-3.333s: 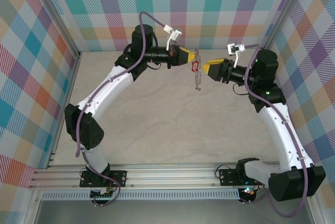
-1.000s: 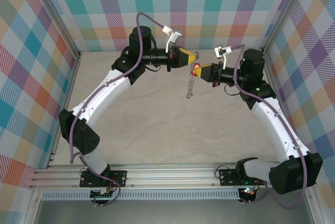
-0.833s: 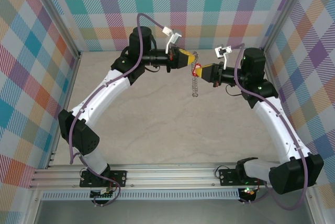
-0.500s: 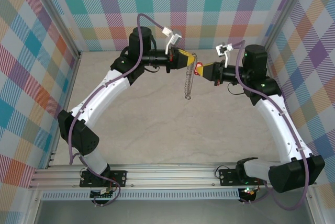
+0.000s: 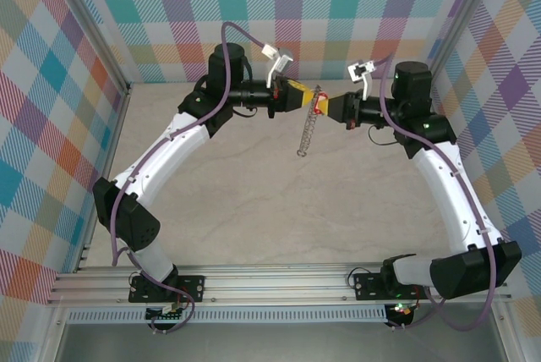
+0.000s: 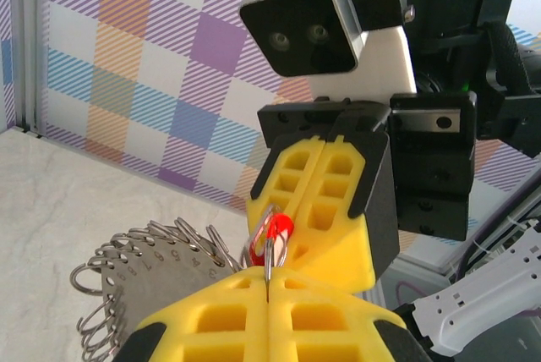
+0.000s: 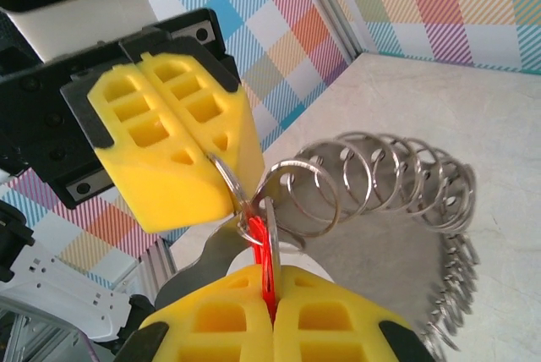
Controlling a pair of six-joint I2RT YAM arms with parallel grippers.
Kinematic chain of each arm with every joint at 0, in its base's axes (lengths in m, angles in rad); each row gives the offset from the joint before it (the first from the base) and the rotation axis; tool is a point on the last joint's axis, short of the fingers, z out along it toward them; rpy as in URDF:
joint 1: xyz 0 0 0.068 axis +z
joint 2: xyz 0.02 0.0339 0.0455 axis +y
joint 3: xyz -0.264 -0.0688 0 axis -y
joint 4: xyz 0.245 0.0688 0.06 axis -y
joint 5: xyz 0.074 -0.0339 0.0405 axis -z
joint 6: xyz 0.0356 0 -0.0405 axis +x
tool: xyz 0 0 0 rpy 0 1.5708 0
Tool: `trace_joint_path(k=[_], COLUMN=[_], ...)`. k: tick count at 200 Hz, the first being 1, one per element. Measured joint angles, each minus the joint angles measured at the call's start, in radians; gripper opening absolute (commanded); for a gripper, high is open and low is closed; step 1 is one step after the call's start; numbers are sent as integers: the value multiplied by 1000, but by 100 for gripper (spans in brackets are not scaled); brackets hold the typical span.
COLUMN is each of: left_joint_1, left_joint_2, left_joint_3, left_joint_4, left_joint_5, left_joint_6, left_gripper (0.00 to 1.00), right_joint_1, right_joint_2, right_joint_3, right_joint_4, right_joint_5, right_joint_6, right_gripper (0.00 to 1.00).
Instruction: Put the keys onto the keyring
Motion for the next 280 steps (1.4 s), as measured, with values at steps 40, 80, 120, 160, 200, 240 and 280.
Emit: trace_joint_path(k=[40,80,120,160,200,240,280], left_joint_1=[0,0,0,0,0,0,-1], left_joint_2=[0,0,0,0,0,0,0], left_joint_3=[0,0,0,0,0,0,0], left_joint_4=[1,6,6,3,3,3,3], left_joint_5=[6,6,6,6,6,7,15], left_joint_6=[0,0,-1,-1,-1,-1,-1], left_gripper=[0,0,0,0,0,0,0], right_joint_1=[-5,-5,-5,-4,-3,-3,-4], right_joint_2=[9,26,23,8,5,5,6], right_joint_3=[42,68,50,-28,-41,-31,42], right_joint_4=[-18,-41,-35,-5,12,9,-6], right_joint_5=[8,8,8,-1,-4,0,16], right_joint_6=[-15,-21,-21,-13,-10,-10,-15], right_gripper=[0,0,0,0,0,0,0])
